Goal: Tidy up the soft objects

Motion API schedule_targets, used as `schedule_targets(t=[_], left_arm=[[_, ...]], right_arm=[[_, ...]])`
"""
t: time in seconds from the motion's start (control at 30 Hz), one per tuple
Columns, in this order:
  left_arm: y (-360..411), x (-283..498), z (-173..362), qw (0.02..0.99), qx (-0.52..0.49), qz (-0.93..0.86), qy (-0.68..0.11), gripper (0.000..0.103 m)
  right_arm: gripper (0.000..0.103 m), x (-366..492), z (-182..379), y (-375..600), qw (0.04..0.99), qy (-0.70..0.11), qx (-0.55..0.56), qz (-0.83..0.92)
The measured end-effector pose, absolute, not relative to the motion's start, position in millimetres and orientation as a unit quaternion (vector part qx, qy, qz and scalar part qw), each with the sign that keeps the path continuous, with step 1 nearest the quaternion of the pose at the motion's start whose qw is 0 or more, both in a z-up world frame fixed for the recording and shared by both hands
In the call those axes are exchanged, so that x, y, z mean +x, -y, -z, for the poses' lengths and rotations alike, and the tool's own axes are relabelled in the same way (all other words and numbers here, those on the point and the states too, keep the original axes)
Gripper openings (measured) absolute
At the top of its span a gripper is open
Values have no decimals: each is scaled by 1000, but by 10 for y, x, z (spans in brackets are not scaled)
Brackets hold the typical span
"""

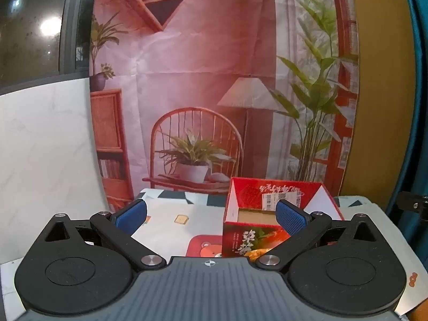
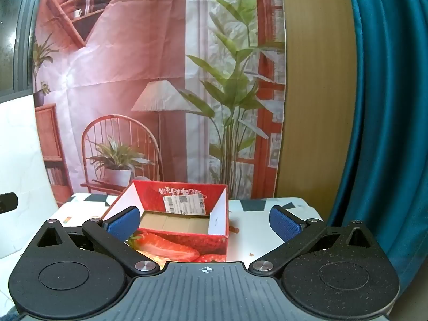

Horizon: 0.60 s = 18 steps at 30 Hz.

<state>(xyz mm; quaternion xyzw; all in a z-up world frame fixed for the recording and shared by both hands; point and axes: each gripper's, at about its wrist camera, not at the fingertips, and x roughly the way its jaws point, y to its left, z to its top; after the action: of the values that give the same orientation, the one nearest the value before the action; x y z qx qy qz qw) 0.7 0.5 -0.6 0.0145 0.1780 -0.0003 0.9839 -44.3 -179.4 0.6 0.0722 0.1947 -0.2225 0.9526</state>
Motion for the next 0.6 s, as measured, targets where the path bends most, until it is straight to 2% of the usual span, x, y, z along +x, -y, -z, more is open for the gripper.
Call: schedule_targets(t=[0.6], left_arm=[[5, 5, 17, 982, 16, 3, -186, 103]], right_arm=[[103, -451, -5, 1795, 952, -197, 72, 222]])
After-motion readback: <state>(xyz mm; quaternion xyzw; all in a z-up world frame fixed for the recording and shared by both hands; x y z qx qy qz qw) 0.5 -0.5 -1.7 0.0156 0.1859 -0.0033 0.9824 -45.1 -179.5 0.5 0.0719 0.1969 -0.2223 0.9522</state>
